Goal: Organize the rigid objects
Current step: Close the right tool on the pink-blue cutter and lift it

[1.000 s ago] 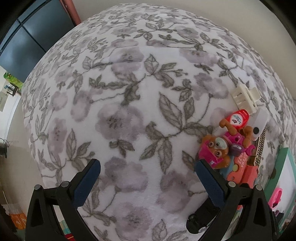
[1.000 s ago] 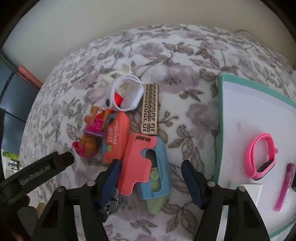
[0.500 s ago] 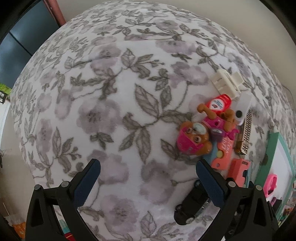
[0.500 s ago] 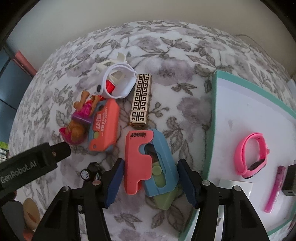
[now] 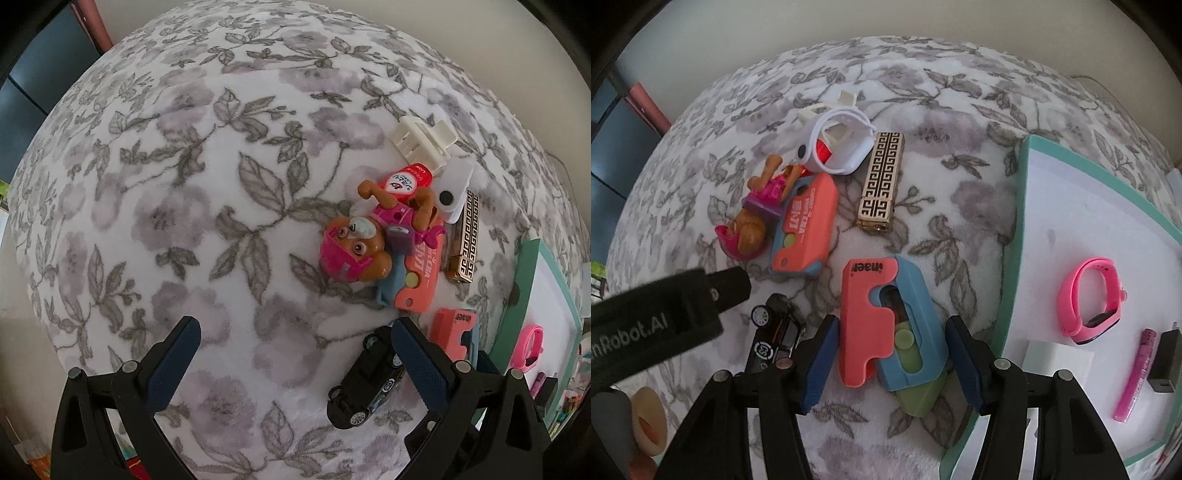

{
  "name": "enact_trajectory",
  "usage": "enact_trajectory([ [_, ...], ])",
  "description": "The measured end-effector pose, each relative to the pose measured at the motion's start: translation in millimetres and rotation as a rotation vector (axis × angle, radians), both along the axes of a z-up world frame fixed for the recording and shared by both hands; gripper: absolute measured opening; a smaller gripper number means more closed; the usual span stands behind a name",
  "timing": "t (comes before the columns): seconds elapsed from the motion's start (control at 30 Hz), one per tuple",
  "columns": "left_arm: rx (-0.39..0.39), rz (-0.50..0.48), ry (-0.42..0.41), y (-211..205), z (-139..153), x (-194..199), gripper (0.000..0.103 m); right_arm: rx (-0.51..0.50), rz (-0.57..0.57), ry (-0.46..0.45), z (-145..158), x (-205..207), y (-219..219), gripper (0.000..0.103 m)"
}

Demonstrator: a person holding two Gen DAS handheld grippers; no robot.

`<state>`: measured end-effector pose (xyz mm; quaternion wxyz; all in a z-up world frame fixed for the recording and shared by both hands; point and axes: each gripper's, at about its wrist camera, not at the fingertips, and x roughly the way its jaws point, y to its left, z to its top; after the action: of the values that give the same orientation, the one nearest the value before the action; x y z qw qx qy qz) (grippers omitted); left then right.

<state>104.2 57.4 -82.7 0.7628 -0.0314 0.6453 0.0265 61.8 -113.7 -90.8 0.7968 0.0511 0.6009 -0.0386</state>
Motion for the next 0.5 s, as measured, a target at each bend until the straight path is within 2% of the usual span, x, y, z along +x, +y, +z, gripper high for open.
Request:
enact_trajectory([
  [0.3, -0.001, 0.012, 0.007, 14, -4, -10, 0.103, -0.113, 0.066, -0.001, -6, -8, 16, 0.063],
  [0.5, -0.005, 0.017, 0.007, 20, -5, -10, 0.103, -0.112, 0.060, 0.000, -6, -13, 19, 0.062],
])
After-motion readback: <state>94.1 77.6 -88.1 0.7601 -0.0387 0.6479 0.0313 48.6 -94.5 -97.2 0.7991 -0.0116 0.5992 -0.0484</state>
